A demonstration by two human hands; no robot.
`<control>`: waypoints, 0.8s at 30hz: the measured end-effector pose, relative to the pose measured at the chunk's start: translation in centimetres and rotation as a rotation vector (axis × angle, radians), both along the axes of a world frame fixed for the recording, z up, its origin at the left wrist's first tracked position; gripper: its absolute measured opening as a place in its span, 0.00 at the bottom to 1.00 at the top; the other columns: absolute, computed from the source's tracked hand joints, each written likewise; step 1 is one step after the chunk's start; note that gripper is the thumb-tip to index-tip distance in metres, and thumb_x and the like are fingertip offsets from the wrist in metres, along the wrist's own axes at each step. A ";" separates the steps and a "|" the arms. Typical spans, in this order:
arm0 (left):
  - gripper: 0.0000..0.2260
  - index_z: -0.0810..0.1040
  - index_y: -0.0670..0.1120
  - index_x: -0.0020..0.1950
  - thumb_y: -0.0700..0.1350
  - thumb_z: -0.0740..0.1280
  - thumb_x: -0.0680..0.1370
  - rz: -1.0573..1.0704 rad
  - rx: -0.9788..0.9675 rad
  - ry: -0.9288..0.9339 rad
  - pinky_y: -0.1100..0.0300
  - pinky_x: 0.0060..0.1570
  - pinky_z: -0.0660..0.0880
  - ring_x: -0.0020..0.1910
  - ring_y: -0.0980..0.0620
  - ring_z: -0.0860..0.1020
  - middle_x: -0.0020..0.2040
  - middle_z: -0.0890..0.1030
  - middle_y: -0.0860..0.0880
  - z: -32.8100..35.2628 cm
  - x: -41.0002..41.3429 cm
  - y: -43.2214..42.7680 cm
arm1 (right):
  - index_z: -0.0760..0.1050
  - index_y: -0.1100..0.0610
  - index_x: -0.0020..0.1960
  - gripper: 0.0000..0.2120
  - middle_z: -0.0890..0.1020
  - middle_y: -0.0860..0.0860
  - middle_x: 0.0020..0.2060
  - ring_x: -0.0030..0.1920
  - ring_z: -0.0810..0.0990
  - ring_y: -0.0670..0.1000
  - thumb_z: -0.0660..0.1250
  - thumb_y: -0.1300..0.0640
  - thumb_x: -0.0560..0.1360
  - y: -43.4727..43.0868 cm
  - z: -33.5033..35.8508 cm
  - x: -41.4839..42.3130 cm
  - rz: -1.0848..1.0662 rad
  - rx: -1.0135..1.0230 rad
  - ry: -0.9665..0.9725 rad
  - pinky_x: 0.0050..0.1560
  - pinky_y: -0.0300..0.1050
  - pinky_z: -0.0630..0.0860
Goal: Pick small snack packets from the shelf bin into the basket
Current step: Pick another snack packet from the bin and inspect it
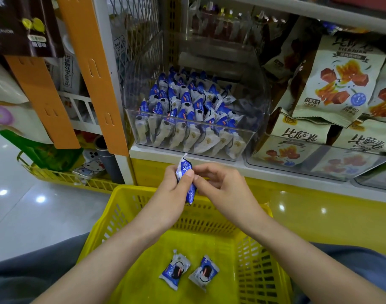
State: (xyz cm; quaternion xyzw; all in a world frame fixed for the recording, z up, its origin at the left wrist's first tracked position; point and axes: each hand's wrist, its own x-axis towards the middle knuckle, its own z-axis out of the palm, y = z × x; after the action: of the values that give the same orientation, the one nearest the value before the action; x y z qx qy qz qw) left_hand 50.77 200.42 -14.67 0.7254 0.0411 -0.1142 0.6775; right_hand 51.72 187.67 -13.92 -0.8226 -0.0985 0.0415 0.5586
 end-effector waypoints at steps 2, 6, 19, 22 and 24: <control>0.09 0.68 0.50 0.58 0.50 0.55 0.81 0.024 0.003 0.008 0.53 0.59 0.72 0.54 0.53 0.76 0.50 0.77 0.52 0.0 0.0 0.0 | 0.79 0.48 0.49 0.09 0.84 0.47 0.45 0.46 0.83 0.42 0.66 0.60 0.75 0.1 0.0 0.2 0.010 0.030 0.048 0.51 0.41 0.79; 0.08 0.69 0.49 0.58 0.49 0.55 0.81 0.054 0.009 0.030 0.55 0.53 0.74 0.53 0.50 0.77 0.50 0.78 0.49 0.1 0.0 0.0 | 0.78 0.45 0.45 0.12 0.85 0.48 0.40 0.43 0.84 0.50 0.64 0.62 0.76 0.0 0.2 0.3 0.002 0.018 0.072 0.49 0.49 0.81; 0.10 0.69 0.46 0.60 0.47 0.58 0.80 0.183 -0.153 0.136 0.60 0.41 0.78 0.40 0.56 0.80 0.46 0.80 0.47 0.2 0.2 0.3 | 0.69 0.43 0.51 0.16 0.77 0.35 0.45 0.47 0.79 0.34 0.64 0.64 0.75 0.9 -0.7 -1.3 0.014 -0.035 -0.036 0.44 0.28 0.75; 0.09 0.69 0.45 0.58 0.46 0.57 0.81 0.192 -0.171 0.121 0.64 0.36 0.79 0.39 0.58 0.81 0.47 0.81 0.46 0.2 0.3 0.2 | 0.71 0.49 0.57 0.15 0.79 0.40 0.47 0.47 0.80 0.37 0.61 0.66 0.75 0.5 -0.2 -0.8 0.006 -0.085 -0.069 0.46 0.28 0.76; 0.08 0.69 0.44 0.57 0.46 0.58 0.80 0.206 -0.193 0.119 0.62 0.37 0.80 0.39 0.56 0.82 0.48 0.81 0.45 0.3 0.4 0.1 | 0.72 0.50 0.57 0.15 0.82 0.45 0.48 0.47 0.82 0.42 0.61 0.66 0.76 0.4 0.2 -0.5 -0.002 -0.053 -0.043 0.48 0.36 0.79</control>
State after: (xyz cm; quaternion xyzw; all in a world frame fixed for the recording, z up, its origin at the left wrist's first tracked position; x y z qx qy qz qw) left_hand 51.17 200.50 -14.41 0.6407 0.1443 -0.0903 0.7487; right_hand 51.23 188.03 -13.75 -0.8378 -0.1087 0.0258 0.5344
